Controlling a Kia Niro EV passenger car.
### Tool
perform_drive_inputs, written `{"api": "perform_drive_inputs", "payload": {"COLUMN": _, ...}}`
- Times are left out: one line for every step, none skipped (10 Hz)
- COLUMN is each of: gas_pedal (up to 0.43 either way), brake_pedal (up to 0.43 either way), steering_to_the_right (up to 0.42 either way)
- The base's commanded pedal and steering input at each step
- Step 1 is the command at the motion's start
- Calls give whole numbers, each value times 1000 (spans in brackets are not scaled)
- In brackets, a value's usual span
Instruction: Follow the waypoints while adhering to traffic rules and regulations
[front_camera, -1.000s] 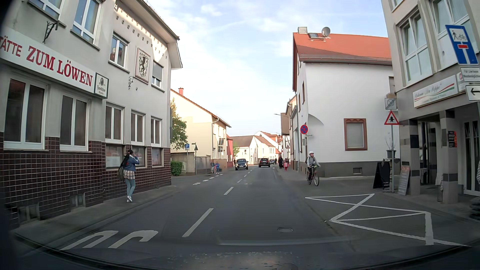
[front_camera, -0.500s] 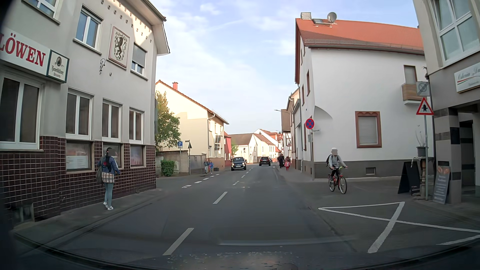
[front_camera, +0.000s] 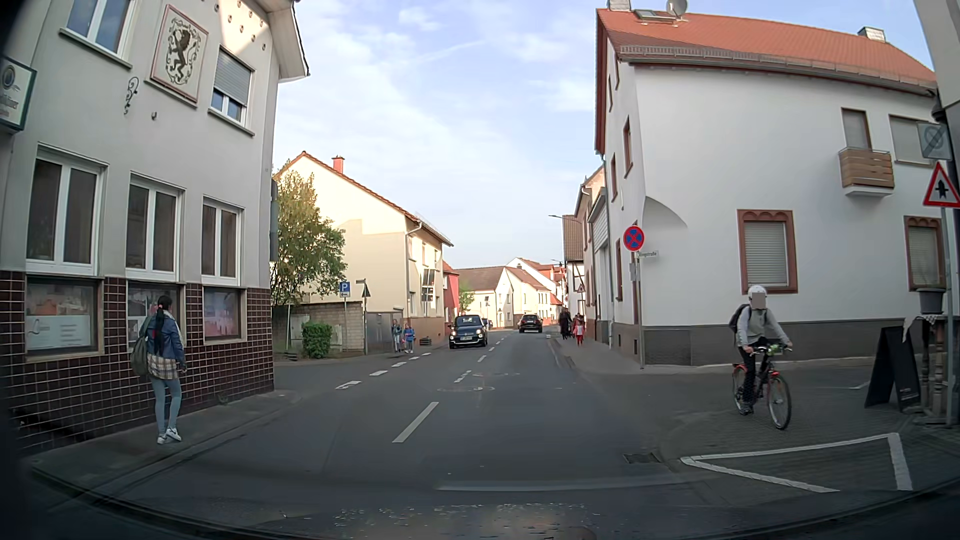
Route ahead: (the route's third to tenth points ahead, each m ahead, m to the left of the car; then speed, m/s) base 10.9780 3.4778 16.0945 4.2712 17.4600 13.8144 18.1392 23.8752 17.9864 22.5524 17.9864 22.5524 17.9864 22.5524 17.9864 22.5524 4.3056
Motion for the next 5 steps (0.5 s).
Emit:
{"api": "perform_drive_inputs", "payload": {"gas_pedal": 0, "brake_pedal": 152, "steering_to_the_right": -3}}
{"api": "perform_drive_inputs", "payload": {"gas_pedal": 0, "brake_pedal": 152, "steering_to_the_right": -3}}
{"api": "perform_drive_inputs", "payload": {"gas_pedal": 0, "brake_pedal": 159, "steering_to_the_right": 0}}
{"api": "perform_drive_inputs", "payload": {"gas_pedal": 0, "brake_pedal": 165, "steering_to_the_right": 1}}
{"api": "perform_drive_inputs", "payload": {"gas_pedal": 0, "brake_pedal": 165, "steering_to_the_right": 1}}
